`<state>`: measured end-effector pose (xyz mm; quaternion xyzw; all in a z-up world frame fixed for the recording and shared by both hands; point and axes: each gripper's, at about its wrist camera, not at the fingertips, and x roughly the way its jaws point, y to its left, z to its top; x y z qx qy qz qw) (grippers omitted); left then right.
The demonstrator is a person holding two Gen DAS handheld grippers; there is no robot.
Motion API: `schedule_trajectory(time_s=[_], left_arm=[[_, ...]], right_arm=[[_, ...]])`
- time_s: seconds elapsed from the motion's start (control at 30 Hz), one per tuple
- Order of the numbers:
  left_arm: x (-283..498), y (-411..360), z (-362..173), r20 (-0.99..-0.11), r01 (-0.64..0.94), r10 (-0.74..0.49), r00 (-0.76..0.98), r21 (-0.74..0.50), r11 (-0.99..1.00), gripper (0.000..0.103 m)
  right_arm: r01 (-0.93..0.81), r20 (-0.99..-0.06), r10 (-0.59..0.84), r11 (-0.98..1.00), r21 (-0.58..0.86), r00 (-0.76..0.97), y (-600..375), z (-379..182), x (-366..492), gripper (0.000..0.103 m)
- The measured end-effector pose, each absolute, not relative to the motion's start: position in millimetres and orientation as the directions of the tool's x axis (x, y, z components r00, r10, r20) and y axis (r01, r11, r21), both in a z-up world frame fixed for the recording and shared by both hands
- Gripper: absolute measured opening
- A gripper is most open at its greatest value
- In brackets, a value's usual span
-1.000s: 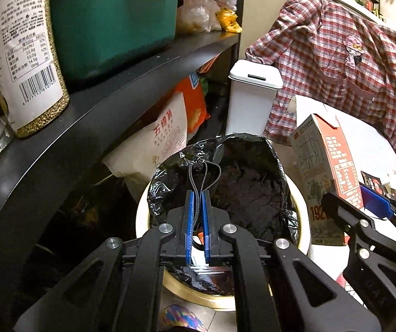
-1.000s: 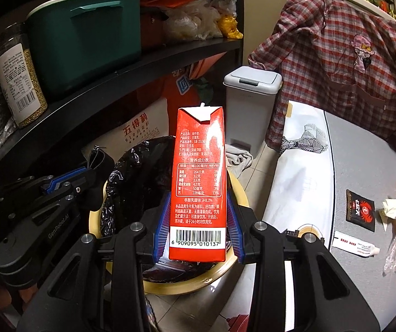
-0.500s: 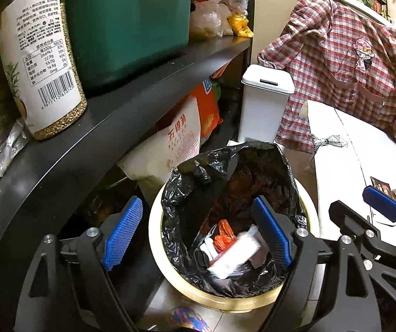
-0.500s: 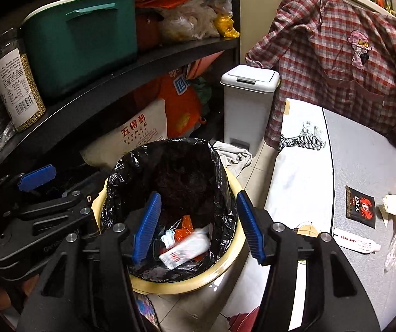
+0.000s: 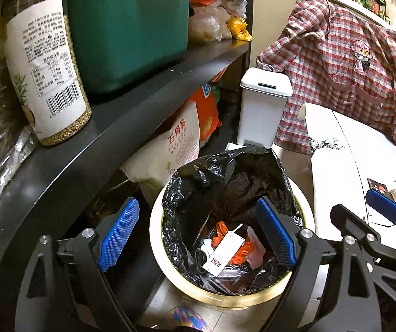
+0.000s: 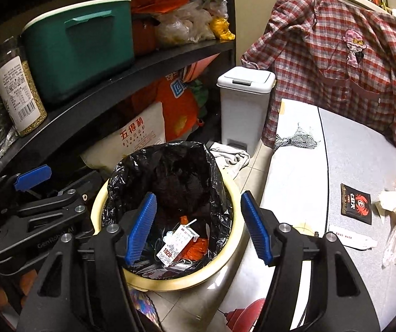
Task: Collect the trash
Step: 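Move both open tools back over the table trash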
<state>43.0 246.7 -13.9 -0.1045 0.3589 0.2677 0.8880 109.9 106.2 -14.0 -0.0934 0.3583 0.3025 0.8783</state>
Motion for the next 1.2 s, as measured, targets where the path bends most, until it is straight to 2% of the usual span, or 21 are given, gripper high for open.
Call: schedule_trajectory(time_s=[0.3, 0.5, 0.83, 1.0, 1.2], left_arm=[[46, 226, 6, -0.674, -0.521, 0.384, 0.631, -0.002, 0.854, 0.087], [65, 182, 15, -0.661, -0.446, 0.337, 0.671, 0.004, 0.895, 0.088], [120, 77, 17, -0.635, -0.237, 0.186, 0.750, 0.004, 0.972, 0.088], [152, 30, 3, -0.648, -0.122, 0.097, 0.756, 0.006, 0.992, 0.088], [179, -7, -12, -0.658, -0.032, 0.044, 0.752, 0.030, 0.999, 0.088]], right_arm=[[-0.573, -0.661, 0.473, 0.816, 0.079, 0.582, 60, 6, 104, 0.072], [-0.512, -0.640, 0.419, 0.858, 0.047, 0.644, 5, 16, 105, 0.073], [-0.222, -0.630, 0.200, 0.974, 0.044, 0.751, -130, 9, 145, 0.073], [-0.042, -0.635, 0.093, 0.995, 0.095, 0.767, -189, -2, 178, 0.073], [0.037, -0.644, 0.036, 0.994, 0.100, 0.764, -217, -15, 216, 0.073]])
